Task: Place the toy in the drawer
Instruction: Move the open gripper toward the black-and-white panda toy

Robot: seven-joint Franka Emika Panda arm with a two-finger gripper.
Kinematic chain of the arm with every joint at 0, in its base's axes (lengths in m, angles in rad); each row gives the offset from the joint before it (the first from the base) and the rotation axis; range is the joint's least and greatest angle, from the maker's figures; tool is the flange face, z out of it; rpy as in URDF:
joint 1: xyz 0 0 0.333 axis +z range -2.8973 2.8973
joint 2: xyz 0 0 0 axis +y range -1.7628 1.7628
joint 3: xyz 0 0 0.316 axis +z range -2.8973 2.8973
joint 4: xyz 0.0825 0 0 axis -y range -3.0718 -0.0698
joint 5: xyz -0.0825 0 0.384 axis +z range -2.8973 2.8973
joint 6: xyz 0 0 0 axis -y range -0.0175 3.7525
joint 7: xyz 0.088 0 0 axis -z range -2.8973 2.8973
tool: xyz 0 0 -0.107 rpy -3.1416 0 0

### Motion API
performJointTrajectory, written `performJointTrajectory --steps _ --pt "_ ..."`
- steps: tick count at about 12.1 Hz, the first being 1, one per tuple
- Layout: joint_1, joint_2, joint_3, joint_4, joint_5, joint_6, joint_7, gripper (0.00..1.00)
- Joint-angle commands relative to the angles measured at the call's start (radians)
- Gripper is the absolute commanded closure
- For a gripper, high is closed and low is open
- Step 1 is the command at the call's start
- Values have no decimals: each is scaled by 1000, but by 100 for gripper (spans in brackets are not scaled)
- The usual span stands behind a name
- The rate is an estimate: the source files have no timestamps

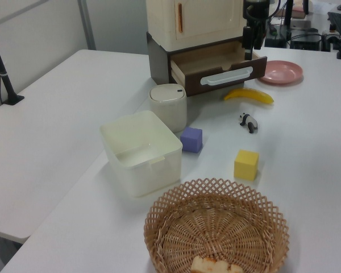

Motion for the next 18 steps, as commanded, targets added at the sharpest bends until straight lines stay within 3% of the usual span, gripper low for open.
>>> performJointTrajectory --steps 1,12,18 --pt "13 -18 -25 -9 6 -12 1 0" --pt "24 -12 -51 -17 7 -14 424 0" --pt "28 69 -49 -118 9 43 398 0"
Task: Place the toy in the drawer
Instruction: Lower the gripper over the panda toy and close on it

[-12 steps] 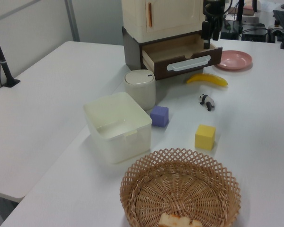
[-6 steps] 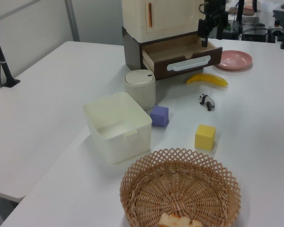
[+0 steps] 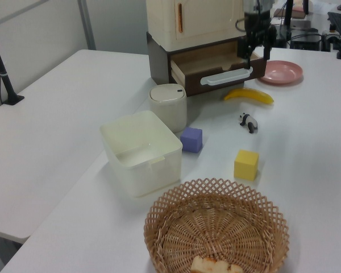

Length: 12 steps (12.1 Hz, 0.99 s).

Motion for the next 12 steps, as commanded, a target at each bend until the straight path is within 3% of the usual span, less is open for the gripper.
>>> performJointTrajectory --steps 1,5,6,12 --pt "18 37 -16 -107 10 130 -10 0" --pt "9 80 -24 -243 7 358 -88 0" --pt "9 83 -54 -252 7 403 -96 0" --pt "13 95 -68 -320 7 449 -177 0"
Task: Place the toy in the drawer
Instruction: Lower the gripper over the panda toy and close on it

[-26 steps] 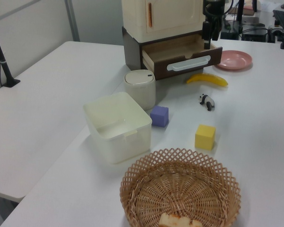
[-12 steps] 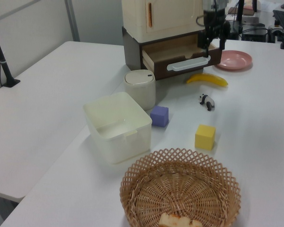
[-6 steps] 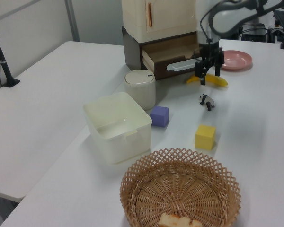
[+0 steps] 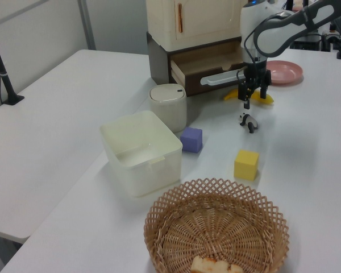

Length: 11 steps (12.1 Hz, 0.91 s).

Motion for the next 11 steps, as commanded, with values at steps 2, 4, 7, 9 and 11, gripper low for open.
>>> performJointTrajectory --steps 2,4,7,9,11 --pt "24 -20 -5 -59 7 46 -35 0" --pt "41 -4 6 -70 6 69 -26 0" --pt "68 28 7 -67 3 113 44 0" --pt "82 63 12 -64 -28 158 96 0" --pt "88 83 19 -61 -74 172 138 14"
